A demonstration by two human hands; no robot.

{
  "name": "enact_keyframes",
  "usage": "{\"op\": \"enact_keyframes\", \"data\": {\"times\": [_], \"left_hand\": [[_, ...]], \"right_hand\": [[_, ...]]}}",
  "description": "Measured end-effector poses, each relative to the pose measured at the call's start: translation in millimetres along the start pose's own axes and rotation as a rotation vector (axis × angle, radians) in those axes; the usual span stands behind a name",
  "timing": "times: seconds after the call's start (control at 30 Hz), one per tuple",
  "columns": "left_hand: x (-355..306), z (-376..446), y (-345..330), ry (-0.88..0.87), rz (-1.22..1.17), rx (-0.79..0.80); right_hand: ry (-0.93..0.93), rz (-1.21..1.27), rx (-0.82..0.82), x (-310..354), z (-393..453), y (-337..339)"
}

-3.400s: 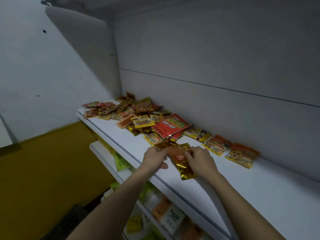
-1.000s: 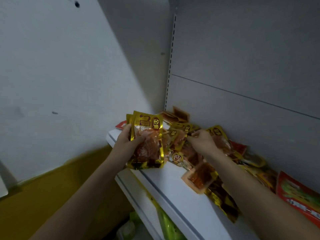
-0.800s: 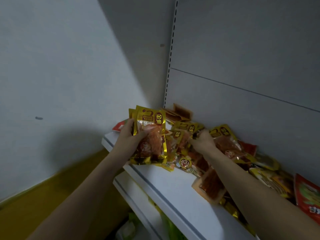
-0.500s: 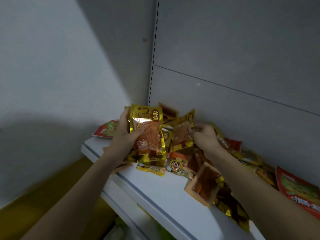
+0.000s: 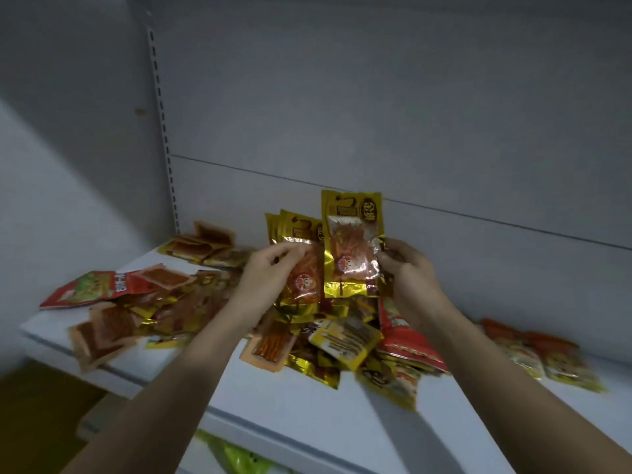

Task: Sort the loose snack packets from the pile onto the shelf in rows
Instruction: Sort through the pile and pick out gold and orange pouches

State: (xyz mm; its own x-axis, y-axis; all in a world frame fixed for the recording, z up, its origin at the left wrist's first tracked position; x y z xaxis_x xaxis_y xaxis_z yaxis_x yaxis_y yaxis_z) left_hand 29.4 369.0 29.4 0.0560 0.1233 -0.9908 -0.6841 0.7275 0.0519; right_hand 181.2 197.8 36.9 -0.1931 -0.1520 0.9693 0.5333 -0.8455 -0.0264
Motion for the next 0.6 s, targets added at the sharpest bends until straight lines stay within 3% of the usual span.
{"op": "enact_keyframes", "data": {"times": [0.27,0.6], "left_hand": [[-10.5,-91.1,-179.1,0.004,0.007,0.142],[-29.9,-235.2,-419.7,0.06,-0.082,0.359]], "right_hand": [[-0.006,-0.189,-0.008,11.9,-100.7,170.7],[0.076,-0.346,-0.185,65.5,-250.4,403.6]]}}
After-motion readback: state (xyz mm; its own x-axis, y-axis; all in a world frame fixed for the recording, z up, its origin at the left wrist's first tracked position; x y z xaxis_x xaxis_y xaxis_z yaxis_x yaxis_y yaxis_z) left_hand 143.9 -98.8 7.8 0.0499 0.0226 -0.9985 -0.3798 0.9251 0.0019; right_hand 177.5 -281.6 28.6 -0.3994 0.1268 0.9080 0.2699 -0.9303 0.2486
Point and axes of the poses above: each hand's wrist, its own z-axis towards the middle knuckle, its own y-axis out of the back of the hand, x = y × z, the point moved 8 cm from there along z, towards the middle knuckle, and after that the axes turned 8 degrees about y, right-handed, at the moved point
